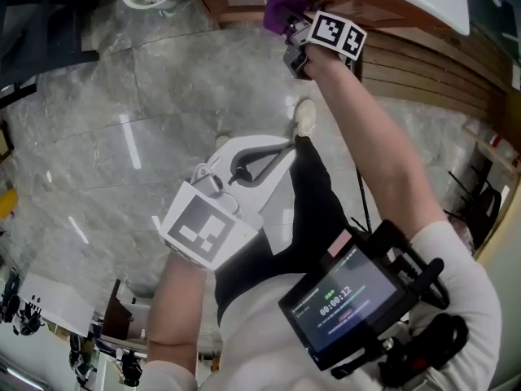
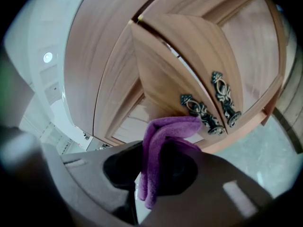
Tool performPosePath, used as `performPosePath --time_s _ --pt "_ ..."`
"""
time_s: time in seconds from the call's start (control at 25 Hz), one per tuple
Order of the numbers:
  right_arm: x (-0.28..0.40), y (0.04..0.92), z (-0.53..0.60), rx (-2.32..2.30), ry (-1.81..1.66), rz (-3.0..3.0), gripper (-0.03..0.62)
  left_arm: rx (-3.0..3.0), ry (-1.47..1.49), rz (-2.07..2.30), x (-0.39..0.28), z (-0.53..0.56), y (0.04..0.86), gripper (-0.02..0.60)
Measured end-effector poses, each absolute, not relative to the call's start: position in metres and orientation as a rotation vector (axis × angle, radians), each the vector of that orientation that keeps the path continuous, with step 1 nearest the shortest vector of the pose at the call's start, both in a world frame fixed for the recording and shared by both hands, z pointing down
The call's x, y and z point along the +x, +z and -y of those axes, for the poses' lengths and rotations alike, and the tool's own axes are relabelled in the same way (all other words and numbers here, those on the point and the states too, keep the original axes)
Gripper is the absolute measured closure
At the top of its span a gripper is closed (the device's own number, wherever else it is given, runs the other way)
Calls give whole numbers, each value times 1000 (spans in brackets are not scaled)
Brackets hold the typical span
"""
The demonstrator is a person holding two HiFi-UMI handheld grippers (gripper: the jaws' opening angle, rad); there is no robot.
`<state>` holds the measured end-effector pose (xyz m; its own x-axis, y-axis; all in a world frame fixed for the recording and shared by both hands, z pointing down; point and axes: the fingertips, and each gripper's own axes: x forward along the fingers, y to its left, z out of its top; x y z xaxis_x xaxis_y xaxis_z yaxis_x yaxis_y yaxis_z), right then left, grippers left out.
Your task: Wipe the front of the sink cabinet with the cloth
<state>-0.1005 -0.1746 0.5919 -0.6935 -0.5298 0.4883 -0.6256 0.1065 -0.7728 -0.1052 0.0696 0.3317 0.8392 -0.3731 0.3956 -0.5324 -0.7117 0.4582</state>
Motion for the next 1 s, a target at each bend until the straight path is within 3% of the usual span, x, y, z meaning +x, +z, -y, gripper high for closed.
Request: performPosePath --time_s 0.6,1.0 --pt "-18 581 178 1090 1623 2288 533 2147 695 607 -71 -54 397 577" --pt "42 577 182 1056 1566 2304 533 2108 762 580 -34 -42 414 577"
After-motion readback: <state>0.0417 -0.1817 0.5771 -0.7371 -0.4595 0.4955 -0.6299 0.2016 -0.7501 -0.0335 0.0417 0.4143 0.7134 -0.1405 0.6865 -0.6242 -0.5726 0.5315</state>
